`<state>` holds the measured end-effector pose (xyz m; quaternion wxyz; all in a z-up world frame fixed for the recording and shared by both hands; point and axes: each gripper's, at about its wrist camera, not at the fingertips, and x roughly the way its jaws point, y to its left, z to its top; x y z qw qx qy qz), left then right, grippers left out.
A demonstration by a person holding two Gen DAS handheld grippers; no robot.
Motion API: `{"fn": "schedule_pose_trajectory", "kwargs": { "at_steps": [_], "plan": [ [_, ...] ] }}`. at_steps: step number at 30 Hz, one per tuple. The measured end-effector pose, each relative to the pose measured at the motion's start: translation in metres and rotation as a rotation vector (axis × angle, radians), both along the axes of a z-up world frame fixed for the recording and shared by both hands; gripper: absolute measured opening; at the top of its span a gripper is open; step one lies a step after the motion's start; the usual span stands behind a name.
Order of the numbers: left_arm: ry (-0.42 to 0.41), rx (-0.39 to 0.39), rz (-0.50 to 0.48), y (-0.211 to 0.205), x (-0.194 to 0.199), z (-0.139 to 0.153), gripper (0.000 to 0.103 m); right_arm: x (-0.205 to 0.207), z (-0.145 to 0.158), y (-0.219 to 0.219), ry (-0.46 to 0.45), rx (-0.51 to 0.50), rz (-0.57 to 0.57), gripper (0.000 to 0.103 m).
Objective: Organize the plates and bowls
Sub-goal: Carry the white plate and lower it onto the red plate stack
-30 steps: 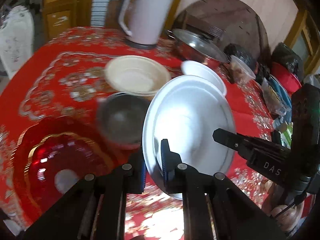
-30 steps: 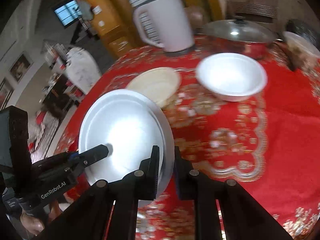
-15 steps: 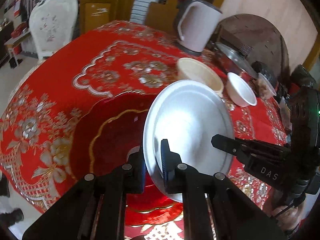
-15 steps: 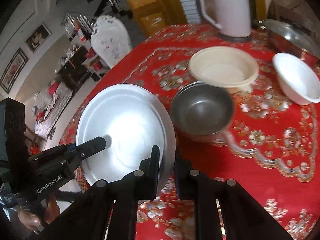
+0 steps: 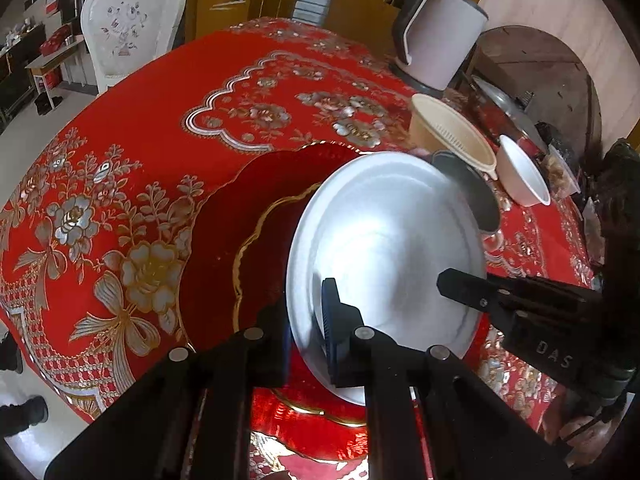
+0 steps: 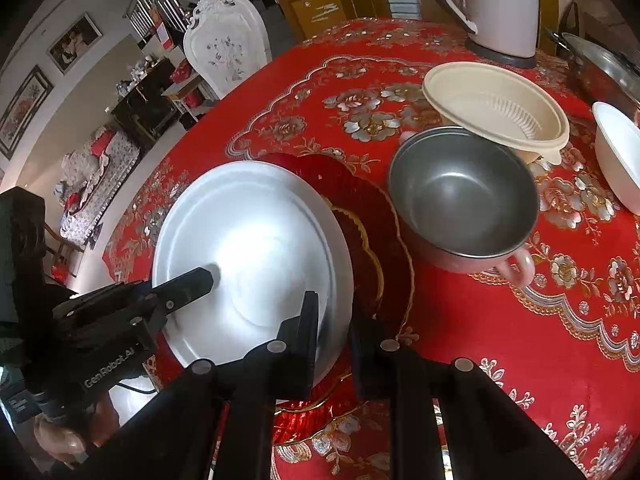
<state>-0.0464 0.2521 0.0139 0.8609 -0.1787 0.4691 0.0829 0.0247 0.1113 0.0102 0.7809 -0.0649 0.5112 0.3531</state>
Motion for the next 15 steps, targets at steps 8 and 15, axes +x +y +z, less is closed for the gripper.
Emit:
{"fn": "schedule_pose_trajectory", "kwargs": {
  "at_steps": [8, 15],
  "plan": [
    [0.015, 0.058, 0.011, -0.003, 0.003, -0.009, 0.011, 0.0, -0.008, 0.008, 0.0, -0.031, 0.012, 0.017],
    [0.023, 0.117, 0.02, -0.006, 0.008, -0.013, 0.013, -0.003, -0.008, 0.012, -0.019, -0.052, 0.007, 0.024]
  ]
}}
